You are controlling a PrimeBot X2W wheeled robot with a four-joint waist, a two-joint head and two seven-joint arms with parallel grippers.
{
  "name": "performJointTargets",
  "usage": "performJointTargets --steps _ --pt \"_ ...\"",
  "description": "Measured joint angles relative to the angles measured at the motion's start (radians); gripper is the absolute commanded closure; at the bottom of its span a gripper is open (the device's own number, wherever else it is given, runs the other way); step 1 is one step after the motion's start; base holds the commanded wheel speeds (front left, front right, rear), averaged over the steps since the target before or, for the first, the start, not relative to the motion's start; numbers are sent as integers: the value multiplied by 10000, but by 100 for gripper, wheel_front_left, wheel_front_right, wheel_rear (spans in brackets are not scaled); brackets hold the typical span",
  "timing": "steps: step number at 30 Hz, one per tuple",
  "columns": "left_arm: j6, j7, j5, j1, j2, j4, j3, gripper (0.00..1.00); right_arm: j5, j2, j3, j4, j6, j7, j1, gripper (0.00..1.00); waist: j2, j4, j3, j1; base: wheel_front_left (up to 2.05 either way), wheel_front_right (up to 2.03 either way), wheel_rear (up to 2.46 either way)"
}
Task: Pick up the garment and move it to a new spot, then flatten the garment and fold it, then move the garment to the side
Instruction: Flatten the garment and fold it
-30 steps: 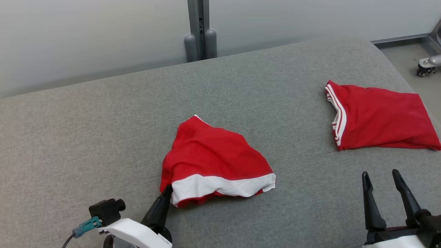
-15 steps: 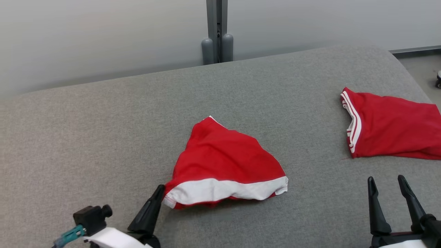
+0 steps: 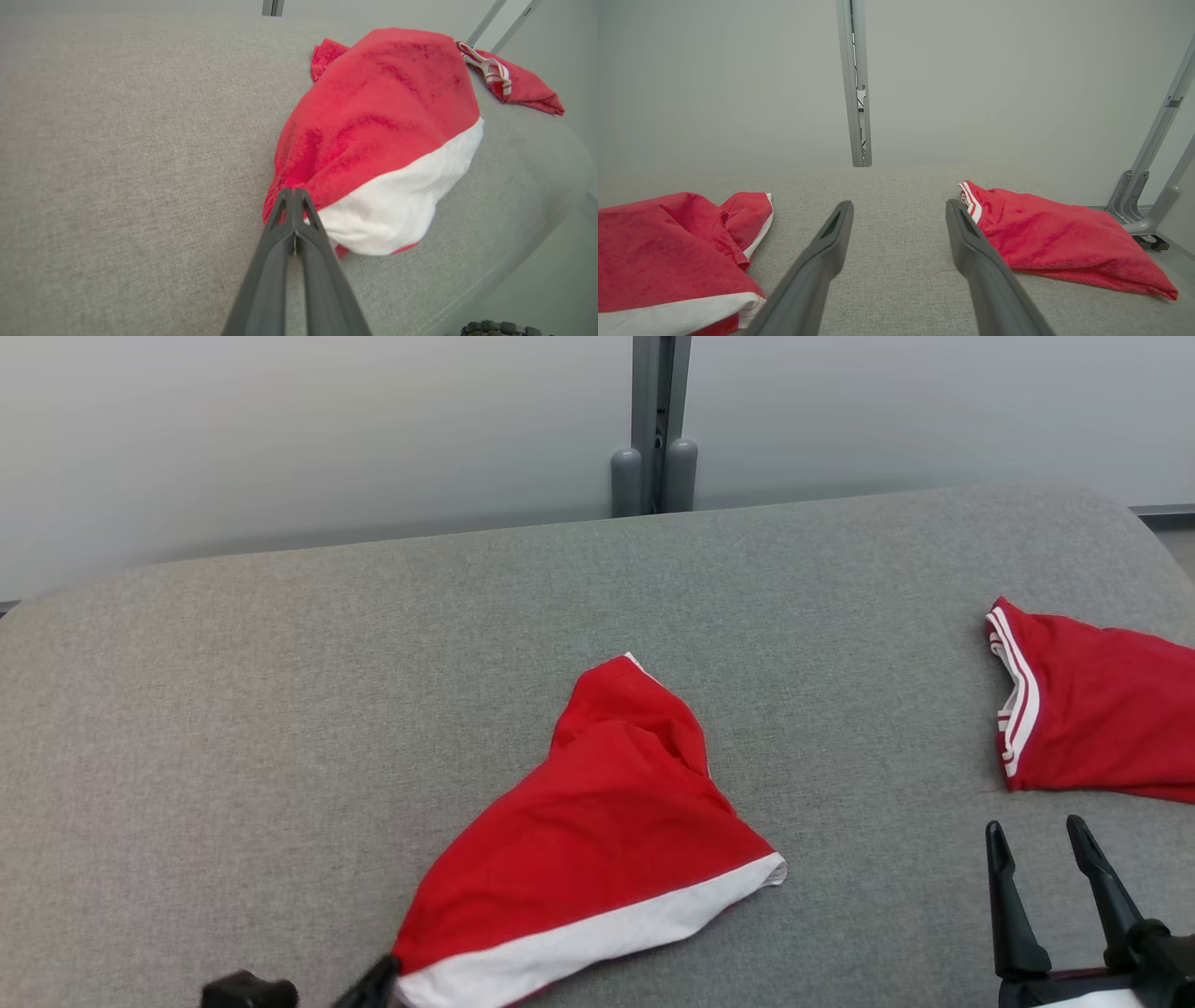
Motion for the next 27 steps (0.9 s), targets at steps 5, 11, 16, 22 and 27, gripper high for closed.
performJointTargets --steps 5,11,16,22,27 --pt "280 -276 719 63 -621 1191 -648 100 -15 -2 169 104 0 0 -25 0 0 29 32 0 0 0 0" --pt "951 -1037 936 -20 -972 2094 23 100 -357 -2 491 313 0 0 -10 0 0 -23 25 0 0 0 0" --pt "610 -1187 345 86 -1430 1475 617 0 -370 -81 771 612 0 2 -19 0 0 -36 -41 0 0 0 0" --pt "1116 -1208 234 1083 -1499 261 1662 0 -201 -349 825 612 0 0 -30 0 0 -100 -310 0 0 0 0" --pt "1687 -1256 2092 1882 -2146 -1417 3835 0 -226 -439 541 33 0 0 161 0 0 -4 -559 0 0 0 0"
